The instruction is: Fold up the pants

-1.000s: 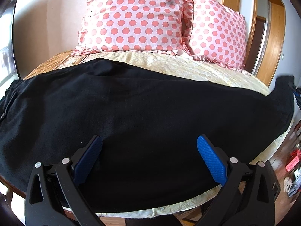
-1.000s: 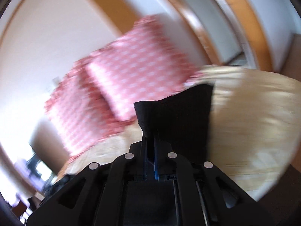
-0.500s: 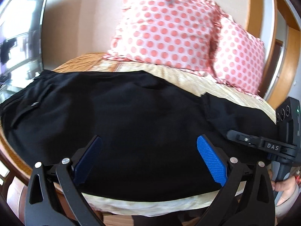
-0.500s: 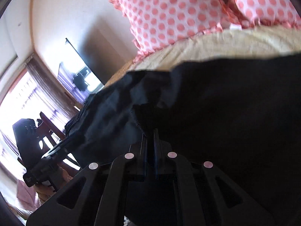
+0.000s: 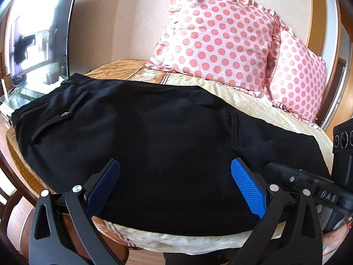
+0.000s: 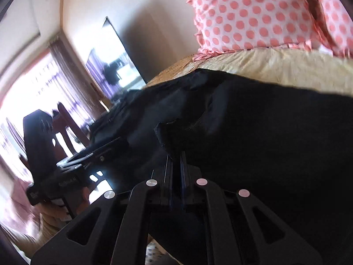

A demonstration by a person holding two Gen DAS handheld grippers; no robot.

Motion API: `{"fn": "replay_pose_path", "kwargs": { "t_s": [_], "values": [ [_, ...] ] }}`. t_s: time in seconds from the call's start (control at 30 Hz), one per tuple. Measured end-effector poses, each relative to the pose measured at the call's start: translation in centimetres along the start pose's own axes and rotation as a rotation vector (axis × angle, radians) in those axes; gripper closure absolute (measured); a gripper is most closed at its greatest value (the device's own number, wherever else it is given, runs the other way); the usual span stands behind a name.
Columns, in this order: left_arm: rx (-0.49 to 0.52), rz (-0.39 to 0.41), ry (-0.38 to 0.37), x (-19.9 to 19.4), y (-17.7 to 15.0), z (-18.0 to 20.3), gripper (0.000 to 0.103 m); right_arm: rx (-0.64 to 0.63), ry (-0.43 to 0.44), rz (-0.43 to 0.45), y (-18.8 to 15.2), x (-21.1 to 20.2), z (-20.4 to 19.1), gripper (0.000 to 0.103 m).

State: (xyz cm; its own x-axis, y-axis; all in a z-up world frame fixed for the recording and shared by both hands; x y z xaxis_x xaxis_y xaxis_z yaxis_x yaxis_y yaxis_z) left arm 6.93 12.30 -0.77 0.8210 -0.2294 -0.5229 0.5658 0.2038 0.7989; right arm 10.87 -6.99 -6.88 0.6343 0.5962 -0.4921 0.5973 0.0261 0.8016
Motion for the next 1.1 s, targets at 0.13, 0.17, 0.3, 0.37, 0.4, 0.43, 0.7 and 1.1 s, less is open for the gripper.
{"fn": "replay_pose_path", "kwargs": {
  "t_s": [0.13,0.17,0.3,0.37,0.4,0.43,0.7,1.1],
  "values": [
    [-0.013,0.008,0.006,-0.1,0.2,-0.4,0.002,-0.142,-0.076,-0.005,-1.2,0.1,-1.5,0.097],
    [-0.014,0.009,0.008,-0.1,0.3,-0.4,0.002,-0.184,-0.096,-0.017,-1.5,0.8,-1.5,0.097],
    [-0.014,0.014,0.012,-0.2,0.5,-0.4,0.002,-0.292,-0.084,-0.032,-2.3,0.0,-2.9,0.073],
    [-0.012,0.015,0.017,-0.4,0.5,-0.5,0.002,-0.279,-0.012,-0.02,-1.7,-1.1,-3.4,0.07],
    [-0.011,0.016,0.02,-0.5,0.5,-0.6,0.002,-0.27,-0.011,0.004,-1.2,-1.6,-3.6,0.07],
    [-0.011,0.02,0.025,-0.6,0.5,-0.7,0.002,-0.252,-0.037,0.046,-0.2,-2.2,-3.3,0.07],
    [-0.047,0.045,0.059,-1.8,0.6,-2.3,0.002,-0.188,-0.396,-0.02,4.1,2.4,1.0,0.07],
    [-0.118,0.112,0.185,-5.9,1.6,-7.6,0.002,-0.296,-0.28,-0.112,1.5,3.7,-2.3,0.063]
  ]
}}
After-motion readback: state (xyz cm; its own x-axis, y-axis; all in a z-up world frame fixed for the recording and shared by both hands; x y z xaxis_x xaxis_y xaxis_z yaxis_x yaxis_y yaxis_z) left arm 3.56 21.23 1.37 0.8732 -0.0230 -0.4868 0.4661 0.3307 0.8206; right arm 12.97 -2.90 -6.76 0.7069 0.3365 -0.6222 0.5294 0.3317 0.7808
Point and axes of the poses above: each gripper's, at about its wrist camera, not at the fingertips, and x roughly the way its jaws point, z to its right, y to its top, the point moved 5 cm from there along x, roughly the way its jaws point, and after that the axes turned 12 degrees about -y, right-handed, at the moved point
